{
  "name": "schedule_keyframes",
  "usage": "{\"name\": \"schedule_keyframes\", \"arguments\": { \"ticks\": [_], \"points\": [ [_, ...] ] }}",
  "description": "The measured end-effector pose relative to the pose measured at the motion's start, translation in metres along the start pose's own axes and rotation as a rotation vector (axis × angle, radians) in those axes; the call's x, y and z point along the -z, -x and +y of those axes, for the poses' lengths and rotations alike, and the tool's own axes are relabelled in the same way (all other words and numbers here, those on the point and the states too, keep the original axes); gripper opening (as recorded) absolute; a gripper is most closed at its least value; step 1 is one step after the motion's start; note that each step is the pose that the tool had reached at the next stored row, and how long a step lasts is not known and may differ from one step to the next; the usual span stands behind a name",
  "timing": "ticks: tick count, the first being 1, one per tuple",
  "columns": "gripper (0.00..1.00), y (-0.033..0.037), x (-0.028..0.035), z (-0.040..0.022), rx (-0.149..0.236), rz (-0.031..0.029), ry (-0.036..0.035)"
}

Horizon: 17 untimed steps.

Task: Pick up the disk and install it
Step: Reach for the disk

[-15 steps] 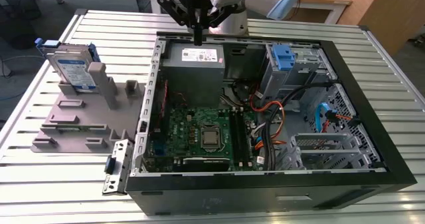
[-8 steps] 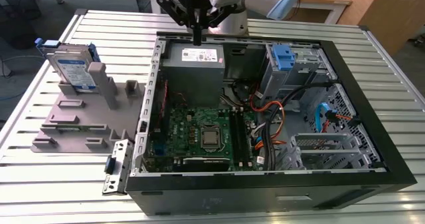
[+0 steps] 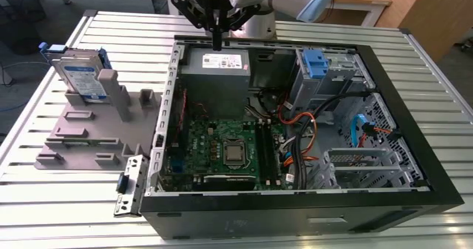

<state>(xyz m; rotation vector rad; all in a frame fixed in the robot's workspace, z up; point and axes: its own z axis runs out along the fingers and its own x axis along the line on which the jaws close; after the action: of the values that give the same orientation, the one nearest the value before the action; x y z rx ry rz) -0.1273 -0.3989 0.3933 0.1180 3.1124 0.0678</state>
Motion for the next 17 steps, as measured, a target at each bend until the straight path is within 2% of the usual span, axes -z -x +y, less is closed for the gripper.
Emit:
{"name": "schedule_keyframes", "arguments": {
  "ticks": [17],
  "points": [
    [0.11, -0.006, 0.0, -0.0005, 0.0, 0.0, 0.0001]
  ]
}}
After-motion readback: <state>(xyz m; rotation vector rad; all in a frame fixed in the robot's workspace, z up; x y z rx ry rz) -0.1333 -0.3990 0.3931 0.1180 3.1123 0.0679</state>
